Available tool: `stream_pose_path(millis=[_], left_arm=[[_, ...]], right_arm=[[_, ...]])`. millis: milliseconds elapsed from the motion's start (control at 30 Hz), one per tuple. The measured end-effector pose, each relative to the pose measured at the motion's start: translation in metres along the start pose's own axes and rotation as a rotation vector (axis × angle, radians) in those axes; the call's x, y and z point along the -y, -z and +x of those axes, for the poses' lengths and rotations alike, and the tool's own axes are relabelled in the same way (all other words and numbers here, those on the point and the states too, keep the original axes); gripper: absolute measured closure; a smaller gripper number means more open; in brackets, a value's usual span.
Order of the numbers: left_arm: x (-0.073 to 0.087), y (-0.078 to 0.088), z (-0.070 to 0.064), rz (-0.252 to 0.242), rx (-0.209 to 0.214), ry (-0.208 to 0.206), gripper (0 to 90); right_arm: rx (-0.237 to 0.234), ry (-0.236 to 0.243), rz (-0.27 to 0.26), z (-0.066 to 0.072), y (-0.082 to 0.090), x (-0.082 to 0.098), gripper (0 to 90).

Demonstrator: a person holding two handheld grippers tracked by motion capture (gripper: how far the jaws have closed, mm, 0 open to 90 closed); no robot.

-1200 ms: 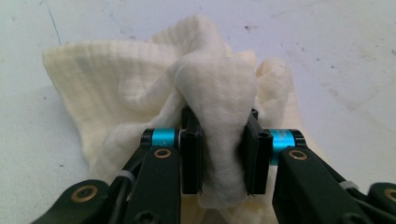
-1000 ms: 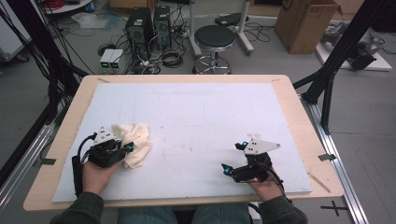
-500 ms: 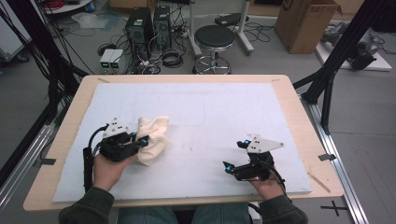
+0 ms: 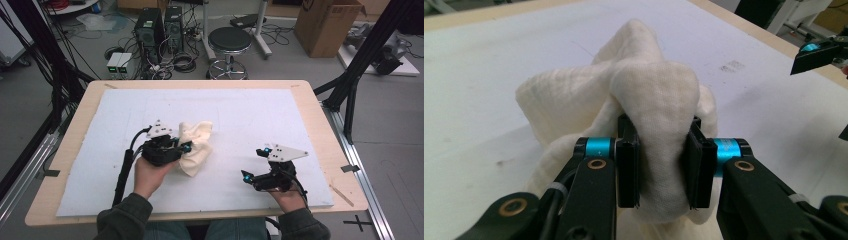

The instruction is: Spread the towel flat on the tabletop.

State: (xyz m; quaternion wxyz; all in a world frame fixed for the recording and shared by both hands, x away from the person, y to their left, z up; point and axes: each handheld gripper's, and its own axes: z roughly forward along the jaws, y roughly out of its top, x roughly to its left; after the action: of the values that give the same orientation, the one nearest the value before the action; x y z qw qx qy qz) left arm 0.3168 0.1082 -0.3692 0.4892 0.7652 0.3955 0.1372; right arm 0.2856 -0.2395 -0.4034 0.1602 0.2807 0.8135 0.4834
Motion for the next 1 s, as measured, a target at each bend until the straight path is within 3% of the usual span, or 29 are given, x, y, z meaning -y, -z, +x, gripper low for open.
stream_pose_path(millis=[33, 200, 233, 300, 533, 633, 767, 867, 1000], left_arm=[[0.000, 0.000, 0.000, 0.000, 0.000, 0.000, 71.9], [0.002, -0.041, -0.004, 0.059, 0.004, 0.029, 71.3], [0.002, -0.041, -0.004, 0.059, 0.004, 0.029, 71.2], [0.005, -0.059, -0.002, 0.090, -0.017, 0.027, 70.6], [0.016, -0.088, 0.008, 0.168, -0.078, 0.007, 68.8], [0.017, -0.091, 0.010, 0.166, -0.078, 0.007, 66.5], [0.013, -0.086, 0.011, 0.144, -0.066, 0.008, 54.0], [0.008, -0.073, 0.012, 0.108, -0.040, -0.001, 43.7], [0.001, -0.045, 0.013, 0.044, -0.027, -0.043, 40.2]], right_arm=[[-0.001, 0.001, 0.000, -0.001, 0.000, 0.000, 9.6], [0.001, -0.006, -0.004, -0.003, 0.000, 0.001, 9.6], [0.001, -0.003, -0.004, -0.003, 0.000, 0.001, 9.6], [-0.003, -0.003, -0.002, -0.003, -0.001, 0.001, 9.6], [-0.014, -0.002, 0.004, -0.004, -0.003, 0.002, 9.6], [-0.020, 0.002, 0.005, -0.004, -0.003, 0.003, 9.7], [-0.022, 0.004, 0.007, -0.003, -0.004, 0.003, 9.6], [-0.027, 0.003, 0.009, -0.001, -0.005, 0.003, 9.6], [-0.035, 0.006, 0.019, 0.001, -0.008, 0.002, 9.6]])
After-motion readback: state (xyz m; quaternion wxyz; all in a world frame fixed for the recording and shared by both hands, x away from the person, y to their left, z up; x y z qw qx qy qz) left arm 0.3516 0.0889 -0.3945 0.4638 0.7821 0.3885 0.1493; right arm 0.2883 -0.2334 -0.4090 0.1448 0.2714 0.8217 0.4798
